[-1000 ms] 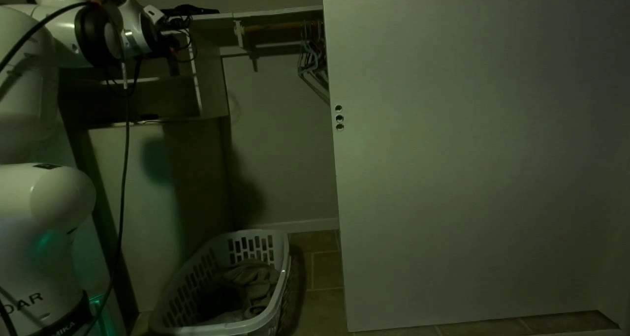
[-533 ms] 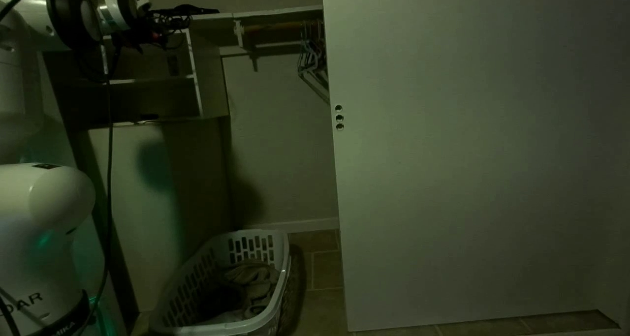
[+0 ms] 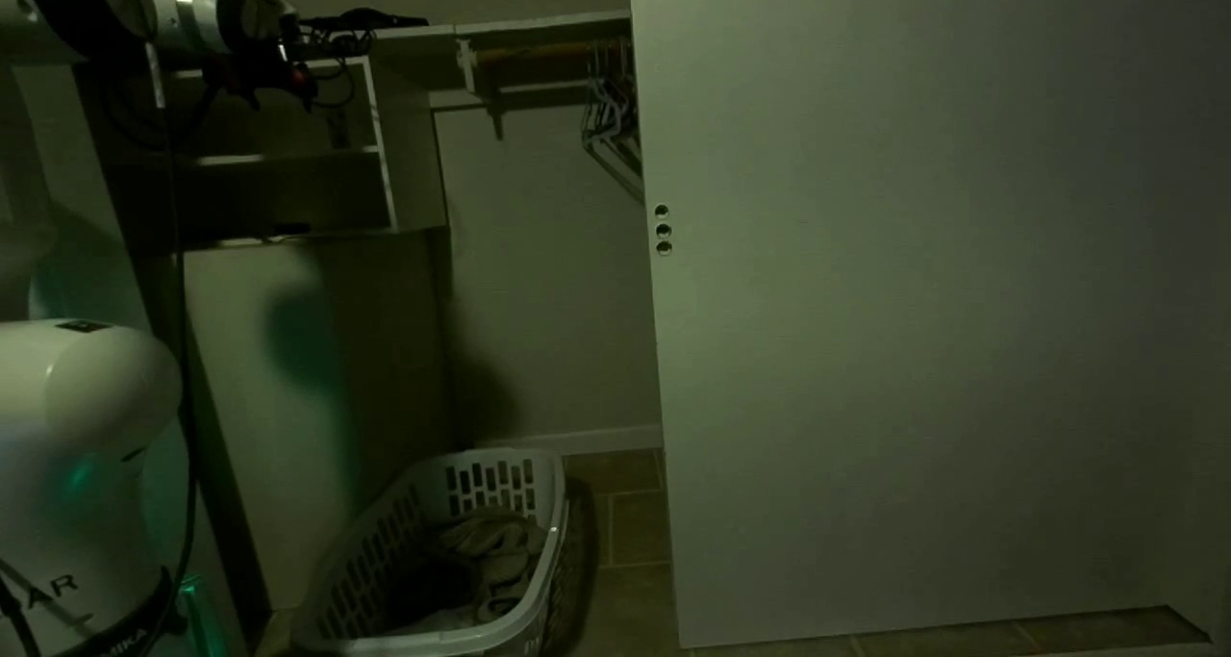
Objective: Remove the black object from the bottom shelf and put it on the top shelf
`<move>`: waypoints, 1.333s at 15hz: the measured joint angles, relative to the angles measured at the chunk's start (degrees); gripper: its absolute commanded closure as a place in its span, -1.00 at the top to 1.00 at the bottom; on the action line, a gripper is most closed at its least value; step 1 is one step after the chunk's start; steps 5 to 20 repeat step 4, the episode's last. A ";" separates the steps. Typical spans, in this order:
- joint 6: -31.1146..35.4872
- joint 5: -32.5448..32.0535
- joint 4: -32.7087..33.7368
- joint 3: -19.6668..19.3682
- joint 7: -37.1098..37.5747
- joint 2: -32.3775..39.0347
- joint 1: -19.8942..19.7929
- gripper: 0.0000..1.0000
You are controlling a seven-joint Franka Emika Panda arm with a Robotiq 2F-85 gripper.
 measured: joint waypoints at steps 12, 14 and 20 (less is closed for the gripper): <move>1.82 6.46 -4.47 -0.20 -4.88 -3.13 -0.72 1.00; 1.82 6.46 -4.47 -0.20 -4.88 -3.13 -0.72 1.00; 1.82 6.46 -4.47 -0.20 -4.88 -3.13 -0.72 1.00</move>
